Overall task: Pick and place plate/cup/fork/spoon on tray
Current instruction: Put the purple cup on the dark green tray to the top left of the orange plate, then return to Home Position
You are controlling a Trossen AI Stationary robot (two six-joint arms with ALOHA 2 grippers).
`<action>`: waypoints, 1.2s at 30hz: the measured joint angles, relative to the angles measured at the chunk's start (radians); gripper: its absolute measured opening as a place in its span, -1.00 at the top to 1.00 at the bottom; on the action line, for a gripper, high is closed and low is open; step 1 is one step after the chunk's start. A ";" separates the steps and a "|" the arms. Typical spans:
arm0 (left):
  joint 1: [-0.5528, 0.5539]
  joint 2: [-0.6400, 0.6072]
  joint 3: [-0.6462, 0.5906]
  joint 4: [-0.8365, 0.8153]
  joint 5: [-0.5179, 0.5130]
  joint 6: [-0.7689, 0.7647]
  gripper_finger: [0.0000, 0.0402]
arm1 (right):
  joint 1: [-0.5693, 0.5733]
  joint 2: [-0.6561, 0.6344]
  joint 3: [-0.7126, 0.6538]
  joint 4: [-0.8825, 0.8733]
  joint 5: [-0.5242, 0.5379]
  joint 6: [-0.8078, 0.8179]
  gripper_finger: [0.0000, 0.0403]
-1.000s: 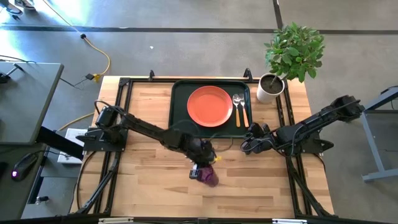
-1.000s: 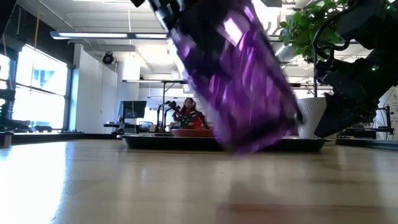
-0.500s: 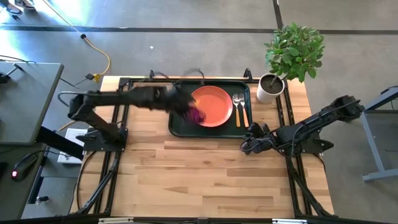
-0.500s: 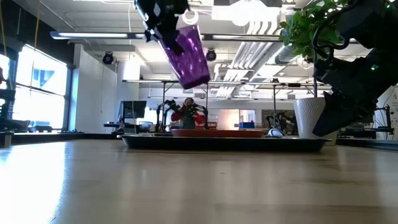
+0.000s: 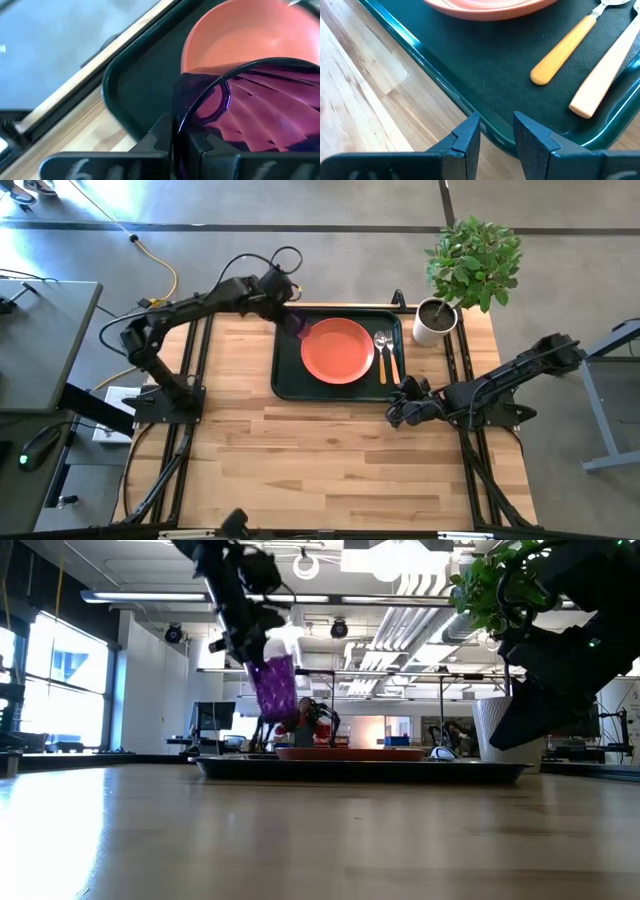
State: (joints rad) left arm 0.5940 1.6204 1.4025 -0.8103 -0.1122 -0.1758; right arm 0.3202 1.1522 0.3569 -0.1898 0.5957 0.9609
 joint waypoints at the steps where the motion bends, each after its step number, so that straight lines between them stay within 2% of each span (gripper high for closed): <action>1: 0.022 0.016 0.000 -0.001 0.009 0.002 0.97 | 0.000 0.000 0.000 0.000 0.000 0.000 0.47; 9: 0.143 0.163 0.000 0.022 0.021 -0.003 0.96 | 0.000 0.000 0.000 0.000 -0.006 0.002 0.47; 15: 0.168 0.236 0.001 0.086 0.120 0.010 0.96 | 0.000 0.000 0.000 0.000 -0.032 0.002 0.47; 19: 0.178 0.251 0.003 0.104 0.148 0.020 0.94 | 0.000 0.000 0.000 0.000 -0.048 0.006 0.47; 29: 0.178 0.216 0.000 0.118 0.054 0.049 0.55 | 0.000 0.000 0.000 0.000 -0.020 0.025 0.47; 36: 0.171 0.125 0.000 0.149 0.029 0.092 0.31 | 0.000 0.000 0.018 -0.004 -0.011 0.002 0.47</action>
State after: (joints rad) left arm 0.7646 1.7453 1.4021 -0.6614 -0.0836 -0.0837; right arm 0.3202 1.1522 0.3749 -0.1940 0.5843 0.9631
